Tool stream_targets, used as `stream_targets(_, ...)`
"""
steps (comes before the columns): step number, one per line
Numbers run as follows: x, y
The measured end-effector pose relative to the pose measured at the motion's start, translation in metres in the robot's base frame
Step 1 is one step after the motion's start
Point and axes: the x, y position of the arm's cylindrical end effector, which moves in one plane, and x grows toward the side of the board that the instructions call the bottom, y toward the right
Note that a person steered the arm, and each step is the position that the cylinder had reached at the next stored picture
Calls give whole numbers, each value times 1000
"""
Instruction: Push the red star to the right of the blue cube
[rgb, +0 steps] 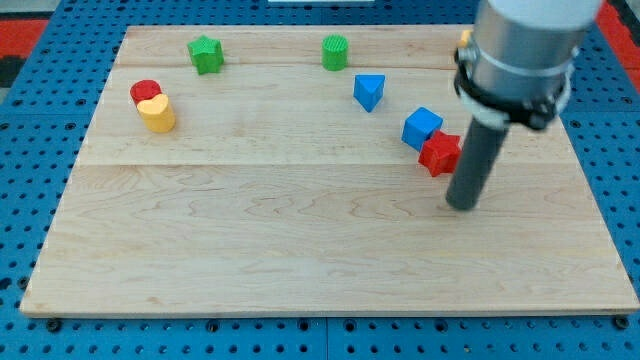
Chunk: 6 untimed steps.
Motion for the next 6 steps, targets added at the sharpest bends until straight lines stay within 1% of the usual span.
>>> stream_targets(1, -27, -46)
stream_targets(2, -56, -49)
stream_targets(3, -75, -20)
stream_targets(4, -77, 24)
stream_targets(5, -77, 52)
stream_targets(6, -69, 43)
